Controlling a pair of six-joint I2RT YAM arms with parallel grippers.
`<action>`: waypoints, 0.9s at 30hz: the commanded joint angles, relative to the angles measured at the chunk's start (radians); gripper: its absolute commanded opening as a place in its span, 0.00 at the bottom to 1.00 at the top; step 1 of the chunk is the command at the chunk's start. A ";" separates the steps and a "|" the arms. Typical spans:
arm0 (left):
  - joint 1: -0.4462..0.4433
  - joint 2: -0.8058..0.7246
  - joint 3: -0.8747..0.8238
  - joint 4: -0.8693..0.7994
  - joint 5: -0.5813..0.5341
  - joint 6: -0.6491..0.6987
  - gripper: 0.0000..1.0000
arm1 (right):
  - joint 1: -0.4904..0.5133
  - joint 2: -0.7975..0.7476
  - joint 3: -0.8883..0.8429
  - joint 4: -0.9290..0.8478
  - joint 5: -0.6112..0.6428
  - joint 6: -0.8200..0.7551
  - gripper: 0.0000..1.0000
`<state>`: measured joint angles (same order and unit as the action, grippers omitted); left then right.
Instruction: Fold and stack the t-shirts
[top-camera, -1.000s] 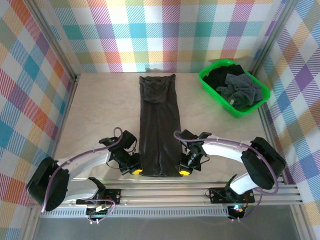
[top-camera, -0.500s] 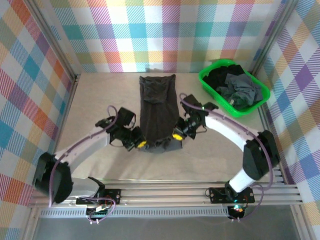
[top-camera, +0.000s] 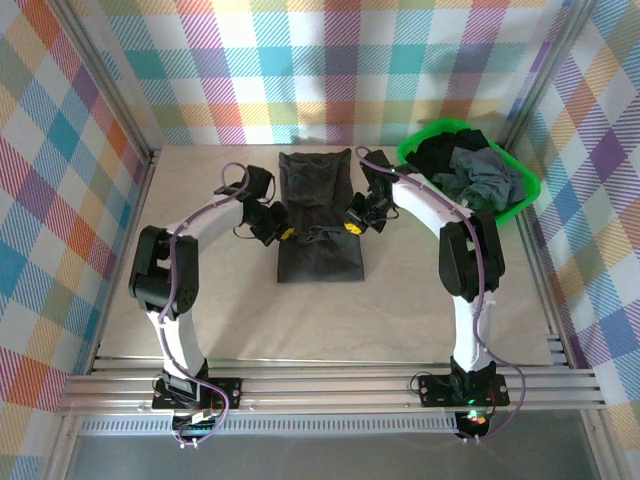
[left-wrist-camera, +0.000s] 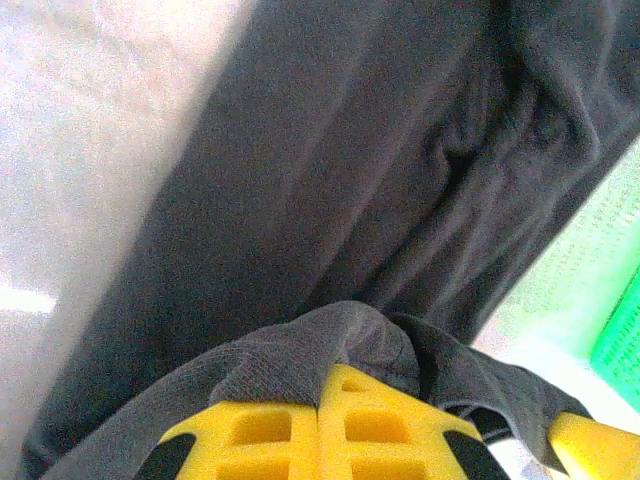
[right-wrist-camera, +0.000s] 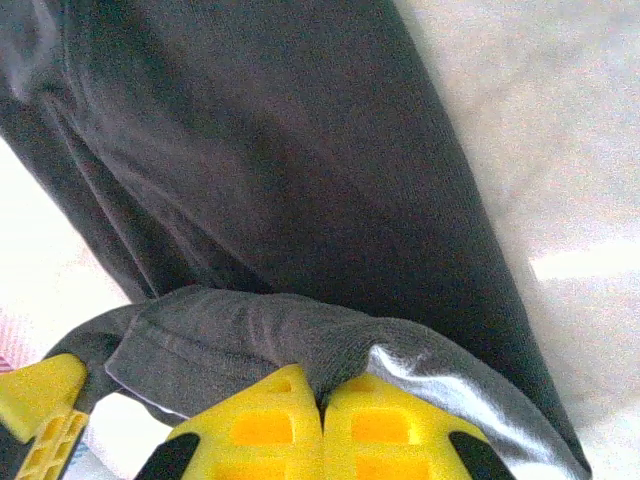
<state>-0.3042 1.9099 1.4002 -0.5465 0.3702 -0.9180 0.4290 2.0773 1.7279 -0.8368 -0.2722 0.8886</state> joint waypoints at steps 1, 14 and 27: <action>0.024 0.061 0.080 0.023 0.018 0.035 0.00 | -0.017 0.070 0.083 -0.039 0.002 -0.030 0.00; 0.047 -0.065 0.072 -0.065 -0.085 0.055 0.58 | -0.044 -0.026 0.077 -0.037 0.068 -0.141 0.53; -0.057 -0.317 -0.537 0.277 0.011 -0.341 0.57 | 0.008 -0.284 -0.588 0.271 -0.128 0.024 0.56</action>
<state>-0.3450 1.5654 0.8791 -0.3805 0.3607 -1.1641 0.4294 1.7756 1.1954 -0.6601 -0.3290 0.8402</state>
